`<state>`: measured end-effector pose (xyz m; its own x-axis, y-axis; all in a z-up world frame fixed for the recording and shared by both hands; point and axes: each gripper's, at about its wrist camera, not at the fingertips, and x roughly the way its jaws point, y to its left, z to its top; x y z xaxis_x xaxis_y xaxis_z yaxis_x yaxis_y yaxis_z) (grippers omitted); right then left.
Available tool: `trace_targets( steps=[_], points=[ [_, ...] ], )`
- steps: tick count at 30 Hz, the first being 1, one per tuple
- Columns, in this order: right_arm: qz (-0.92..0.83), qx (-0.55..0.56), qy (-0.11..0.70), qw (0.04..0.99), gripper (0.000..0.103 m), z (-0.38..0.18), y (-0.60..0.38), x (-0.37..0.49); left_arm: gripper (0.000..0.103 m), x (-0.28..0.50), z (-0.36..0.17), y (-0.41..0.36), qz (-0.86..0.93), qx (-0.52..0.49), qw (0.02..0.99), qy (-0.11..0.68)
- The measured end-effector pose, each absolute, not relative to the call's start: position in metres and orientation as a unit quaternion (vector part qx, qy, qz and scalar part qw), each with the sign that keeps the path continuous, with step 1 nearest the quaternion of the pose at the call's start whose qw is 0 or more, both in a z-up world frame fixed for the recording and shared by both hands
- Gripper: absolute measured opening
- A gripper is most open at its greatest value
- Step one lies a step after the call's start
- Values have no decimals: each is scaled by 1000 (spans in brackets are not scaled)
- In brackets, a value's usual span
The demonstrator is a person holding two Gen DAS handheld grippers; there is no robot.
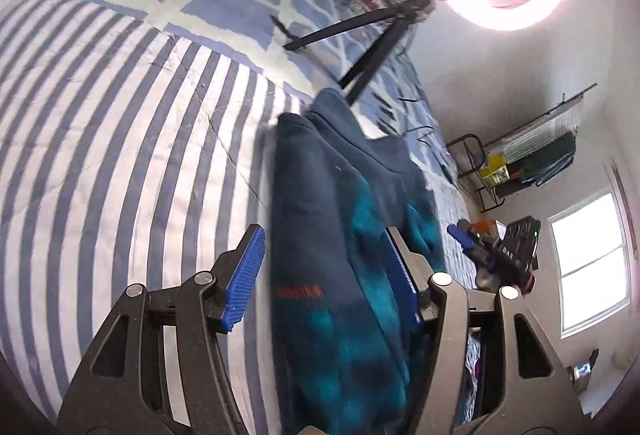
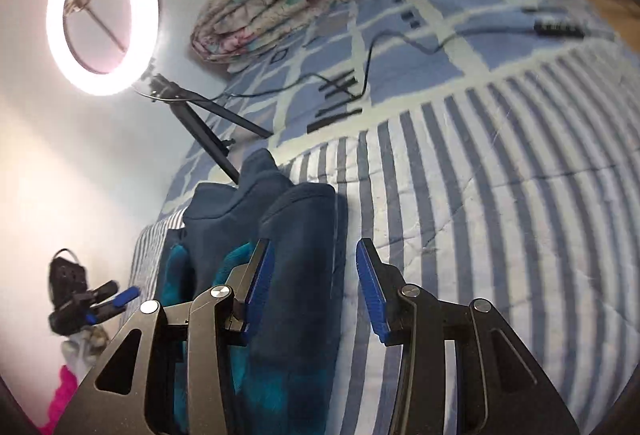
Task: Fold large clothes
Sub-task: 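Grasp the jacket collar end with both tools and lift it up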
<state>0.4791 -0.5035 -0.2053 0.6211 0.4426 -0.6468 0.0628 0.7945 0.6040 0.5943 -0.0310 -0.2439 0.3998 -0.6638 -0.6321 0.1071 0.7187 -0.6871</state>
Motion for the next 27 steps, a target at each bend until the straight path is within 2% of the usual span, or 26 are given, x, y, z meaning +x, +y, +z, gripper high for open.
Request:
trace_targets(
  steps=[9, 14, 15, 16, 17, 20, 24, 27],
  points=[
    [168, 316, 444, 822, 41, -235, -486, 523, 61, 653, -284, -53, -245, -285, 770, 516],
    [202, 322, 446, 810, 41, -242, -481, 531, 61, 665, -289, -72, -267, -273, 772, 508],
    [210, 321, 446, 809, 41, -241, -479, 530, 50, 667, -289, -75, -269, -270, 773, 508],
    [213, 313, 446, 811, 27, -238, -475, 530, 40, 668, -288, -82, -270, -260, 774, 510],
    [216, 303, 450, 812, 10, -236, -470, 530, 9, 668, -286, -90, -267, -237, 781, 512],
    [181, 233, 453, 841, 8, -218, -455, 527, 7, 662, -267, -110, -261, -176, 814, 487],
    [162, 159, 400, 888, 7, -171, -450, 512, 6, 650, -240, -113, -266, -158, 840, 445],
    [147, 115, 411, 892, 7, -177, -440, 513, 6, 654, -252, -121, -241, -114, 847, 460]
  ],
)
